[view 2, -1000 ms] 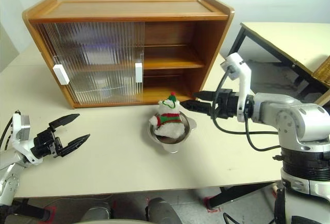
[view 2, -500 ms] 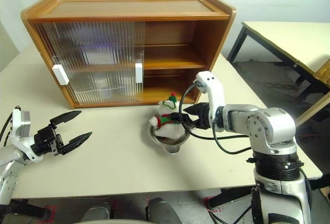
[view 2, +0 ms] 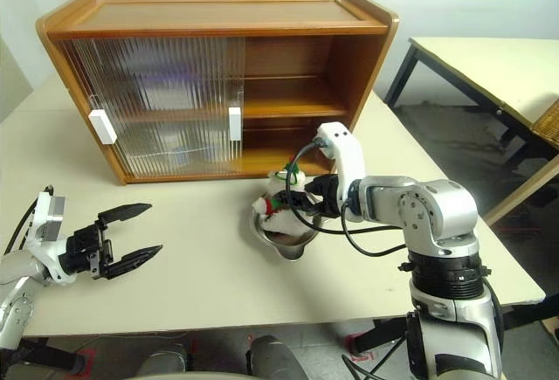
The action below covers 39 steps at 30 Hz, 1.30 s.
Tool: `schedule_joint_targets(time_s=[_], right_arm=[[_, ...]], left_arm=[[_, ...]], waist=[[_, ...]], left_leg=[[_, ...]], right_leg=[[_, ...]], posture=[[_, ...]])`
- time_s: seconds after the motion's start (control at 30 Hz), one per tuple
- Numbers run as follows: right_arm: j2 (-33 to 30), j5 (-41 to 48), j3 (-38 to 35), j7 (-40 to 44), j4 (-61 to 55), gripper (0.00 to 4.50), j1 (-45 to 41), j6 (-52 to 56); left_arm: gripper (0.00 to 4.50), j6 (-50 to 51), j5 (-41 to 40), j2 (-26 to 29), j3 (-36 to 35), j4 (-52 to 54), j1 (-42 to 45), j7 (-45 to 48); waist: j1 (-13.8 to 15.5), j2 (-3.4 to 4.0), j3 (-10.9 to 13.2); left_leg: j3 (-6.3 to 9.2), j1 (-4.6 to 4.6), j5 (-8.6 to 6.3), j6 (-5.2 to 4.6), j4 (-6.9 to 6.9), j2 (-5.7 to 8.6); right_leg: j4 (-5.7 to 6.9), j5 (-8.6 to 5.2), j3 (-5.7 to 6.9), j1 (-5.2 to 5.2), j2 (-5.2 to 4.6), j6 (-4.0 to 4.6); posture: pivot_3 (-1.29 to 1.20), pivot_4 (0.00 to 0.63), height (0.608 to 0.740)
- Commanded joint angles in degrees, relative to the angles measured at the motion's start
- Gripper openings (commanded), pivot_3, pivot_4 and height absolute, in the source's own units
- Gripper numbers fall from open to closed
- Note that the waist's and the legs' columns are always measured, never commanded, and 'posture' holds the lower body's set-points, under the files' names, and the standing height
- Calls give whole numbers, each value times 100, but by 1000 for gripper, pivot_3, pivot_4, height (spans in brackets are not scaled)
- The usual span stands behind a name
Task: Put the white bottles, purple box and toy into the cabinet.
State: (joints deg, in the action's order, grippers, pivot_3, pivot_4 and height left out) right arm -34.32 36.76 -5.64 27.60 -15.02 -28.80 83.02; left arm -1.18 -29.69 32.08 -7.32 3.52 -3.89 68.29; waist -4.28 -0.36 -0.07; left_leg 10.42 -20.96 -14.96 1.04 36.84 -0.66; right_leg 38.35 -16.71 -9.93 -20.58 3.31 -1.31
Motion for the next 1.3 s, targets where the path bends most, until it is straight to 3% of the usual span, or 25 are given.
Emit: schedule_joint_targets(time_s=[0.03, 0.23, 0.3, 0.37, 0.63, 0.7, 0.9, 1.1, 1.3], right_arm=[[117, -44, -75, -170, -78, 4428, -219, 175], [23, -121, 154, -194, 5, 4428, -354, 337], [65, -165, 204, -189, 93, 4067, -336, 278], [37, -197, 306, -149, 113, 3491, -298, 233], [-92, -308, 532, -23, 184, 474, -93, -75], [-110, -294, 475, 21, 197, 33, -103, -78], [-262, -52, 164, 361, 234, 33, -242, 13], [-484, 406, -613, 758, 558, 33, -891, 459], [-192, 441, -1264, 623, 1161, 33, -1685, 137]], left_arm=[[4500, -94, 127, 29, 107, -185, -26, 72], [4500, -428, 141, -17, 30, -502, -22, 140], [4500, -564, 145, -17, 7, -623, -63, 170], [4500, -681, 147, -16, -14, -703, -101, 179], [4500, -903, 122, -12, -30, -863, -52, 141], [4500, -877, 114, -8, -15, -826, -27, 102], [4500, -787, 100, -11, 27, -733, 21, -2], [4500, -650, 73, 33, 31, -584, 57, -86], [4500, -482, 66, 78, 33, -461, 135, -153]], waist=[[-1, 2, -1], [9, 5, -4], [15, 5, -5], [19, 8, -7], [42, 9, -12], [43, 10, -14], [46, 10, -20], [53, 13, -21], [34, 14, -24]], left_leg=[[0, 0, 0, 0, 0, 0], [7, -1, 0, -1, -4, 0], [9, -2, 0, 0, -6, -1], [9, -2, 0, 0, -7, -1], [8, -4, 0, 0, -9, -1], [8, -4, 0, 0, -9, -1], [6, -4, 0, 0, -8, -1], [-2, -6, 0, 0, -10, 1], [-1, -4, 0, -1, -14, -1]], right_leg=[[0, 2, 0, -1, 0, 4], [0, 11, 2, -3, -1, 26], [0, 12, 3, -4, -1, 28], [0, 12, 3, -6, -1, 30], [0, 8, 4, -7, -1, 26], [0, 8, 5, -7, -1, 26], [0, 7, 5, -7, -1, 24], [0, 5, 2, -11, -1, 31], [2, 19, 1, -16, -1, 61]], posture=[[-95, 0, 740], [-82, 0, 740], [-82, 0, 740], [-82, 0, 740], [-76, 1, 740], [-78, 0, 740], [-83, 0, 740], [-83, 0, 740], [-100, 0, 740]])
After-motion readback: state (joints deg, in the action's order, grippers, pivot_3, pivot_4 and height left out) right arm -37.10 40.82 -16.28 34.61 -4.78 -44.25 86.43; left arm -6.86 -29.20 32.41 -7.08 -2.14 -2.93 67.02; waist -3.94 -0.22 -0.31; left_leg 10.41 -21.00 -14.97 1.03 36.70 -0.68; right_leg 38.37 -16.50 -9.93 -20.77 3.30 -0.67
